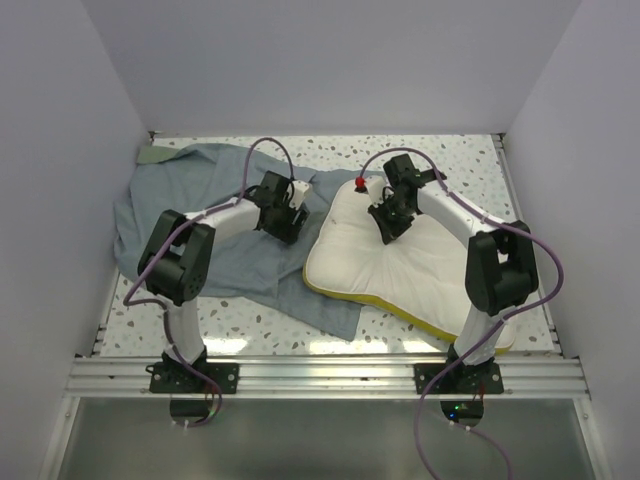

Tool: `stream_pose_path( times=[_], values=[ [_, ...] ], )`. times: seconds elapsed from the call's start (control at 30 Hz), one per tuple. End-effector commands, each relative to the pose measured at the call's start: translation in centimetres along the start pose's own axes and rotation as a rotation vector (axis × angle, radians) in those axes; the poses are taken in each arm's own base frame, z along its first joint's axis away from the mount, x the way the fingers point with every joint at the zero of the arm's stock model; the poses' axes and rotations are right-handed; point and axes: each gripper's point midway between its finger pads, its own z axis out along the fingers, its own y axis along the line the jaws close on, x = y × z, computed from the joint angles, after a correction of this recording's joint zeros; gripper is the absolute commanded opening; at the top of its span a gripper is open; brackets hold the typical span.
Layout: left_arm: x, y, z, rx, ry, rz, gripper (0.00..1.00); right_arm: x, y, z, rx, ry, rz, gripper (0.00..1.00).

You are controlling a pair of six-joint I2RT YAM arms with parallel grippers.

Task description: Put the pillow into the pillowcase

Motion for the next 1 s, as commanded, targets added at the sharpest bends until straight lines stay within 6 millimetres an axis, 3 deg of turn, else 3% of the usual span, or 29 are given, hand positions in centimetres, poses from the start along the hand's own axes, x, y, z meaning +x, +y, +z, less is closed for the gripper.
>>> stream_pose_path(
  times=[0.0, 0.1, 0.2, 0.23, 0.37, 0.53, 0.67, 0.77, 0.87, 0.97],
  values=[
    [-1.6, 1.3, 0.7, -0.068, -0.025, -0.032, 0.7, 0.9, 0.0, -0.9, 0.004, 0.025, 0.013, 0.0],
    [-1.6, 0.9, 0.1, -0.045, -0.036, -0.019, 0.54, 1.0, -0.1, -0.9, 0.007, 0.028, 0.015, 0.0],
    [-2.1, 0.0, -1.2, 0.011, -0.053, 0.003, 0.49, 1.0, 0.0, -0.8, 0.003, 0.03, 0.012, 0.0],
    [-2.3, -0.4, -1.7, 0.022, -0.061, 0.012, 0.5, 1.0, 0.0, -0.8, 0.001, 0.03, 0.013, 0.0],
    [-3.1, -0.6, -3.9, 0.03, -0.098, 0.032, 0.71, 1.1, 0.1, -0.8, -0.002, 0.034, 0.012, 0.0],
    [-3.3, 0.3, -5.2, -0.022, -0.104, 0.033, 0.7, 1.3, -0.1, -0.9, 0.01, 0.038, 0.01, 0.0],
    [-1.4, -0.2, -5.4, 0.011, -0.035, 0.074, 0.71, 1.3, -0.2, -1.1, 0.016, 0.041, 0.007, 0.0],
    [0.9, -1.3, -6.6, 0.054, 0.01, 0.118, 0.84, 1.3, -0.4, -1.3, 0.03, 0.04, 0.001, 0.0],
    [3.5, -2.1, -7.6, 0.044, 0.079, 0.164, 0.92, 1.4, -0.4, -1.2, 0.028, 0.049, 0.004, 0.0],
    [4.8, -2.2, -8.1, 0.012, 0.101, 0.197, 0.96, 1.5, -0.4, -0.9, 0.025, 0.056, 0.012, 0.0]
  ],
)
